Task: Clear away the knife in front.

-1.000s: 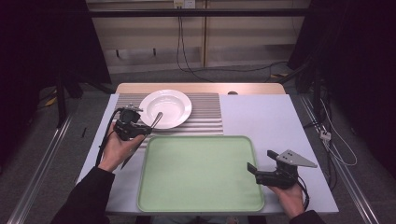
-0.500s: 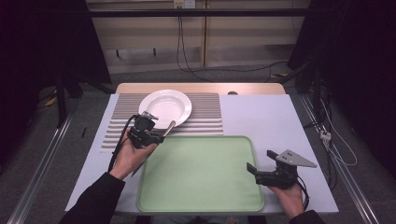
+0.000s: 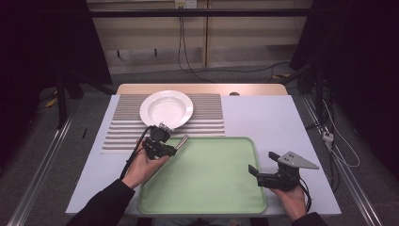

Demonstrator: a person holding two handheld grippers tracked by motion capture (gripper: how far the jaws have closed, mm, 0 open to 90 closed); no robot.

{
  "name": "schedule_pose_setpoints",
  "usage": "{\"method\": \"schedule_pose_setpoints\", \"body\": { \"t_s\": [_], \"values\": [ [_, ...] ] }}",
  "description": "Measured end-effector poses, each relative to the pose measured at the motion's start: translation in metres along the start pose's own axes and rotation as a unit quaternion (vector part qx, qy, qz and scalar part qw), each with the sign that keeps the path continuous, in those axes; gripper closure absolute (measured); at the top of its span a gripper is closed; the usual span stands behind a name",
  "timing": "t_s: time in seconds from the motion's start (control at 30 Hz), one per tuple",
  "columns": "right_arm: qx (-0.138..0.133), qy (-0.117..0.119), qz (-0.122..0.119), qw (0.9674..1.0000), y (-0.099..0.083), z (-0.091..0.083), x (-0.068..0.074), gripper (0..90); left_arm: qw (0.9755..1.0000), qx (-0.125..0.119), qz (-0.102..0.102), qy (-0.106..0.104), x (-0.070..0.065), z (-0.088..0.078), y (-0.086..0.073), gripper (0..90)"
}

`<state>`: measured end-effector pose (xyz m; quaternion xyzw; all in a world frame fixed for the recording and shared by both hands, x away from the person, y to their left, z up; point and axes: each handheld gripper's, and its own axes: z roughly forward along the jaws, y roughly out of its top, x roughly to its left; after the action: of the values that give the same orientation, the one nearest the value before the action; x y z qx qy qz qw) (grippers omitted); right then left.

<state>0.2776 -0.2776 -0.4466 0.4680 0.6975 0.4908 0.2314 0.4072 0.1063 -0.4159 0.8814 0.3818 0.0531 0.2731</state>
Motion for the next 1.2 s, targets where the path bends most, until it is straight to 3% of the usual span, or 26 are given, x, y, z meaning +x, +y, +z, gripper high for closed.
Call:
{"method": "schedule_pose_setpoints", "body": {
  "t_s": [0.3, 0.57, 1.07, 1.2],
  "values": [
    [0.001, 0.001, -0.001, 1.0, 0.0, 0.0, 0.0, 3.8, 0.9998, 0.022, -0.002, 0.0, -0.004, 0.017, -0.006, 79.6],
    [0.001, 0.003, 0.0, 1.0, 0.0, 0.001, 0.001, 3.8, 0.9997, 0.02, -0.012, 0.008, -0.009, 0.016, -0.008, 79.5],
    [0.0, 0.005, -0.004, 1.0, 0.0, 0.001, 0.001, 3.8, 0.9993, 0.018, -0.027, -0.016, -0.009, 0.004, -0.027, 78.9],
    [0.0, 0.005, -0.003, 1.0, 0.0, 0.001, 0.001, 3.8, 0.9995, 0.004, -0.025, -0.02, -0.004, 0.003, -0.026, 63.3]
  ]
}}
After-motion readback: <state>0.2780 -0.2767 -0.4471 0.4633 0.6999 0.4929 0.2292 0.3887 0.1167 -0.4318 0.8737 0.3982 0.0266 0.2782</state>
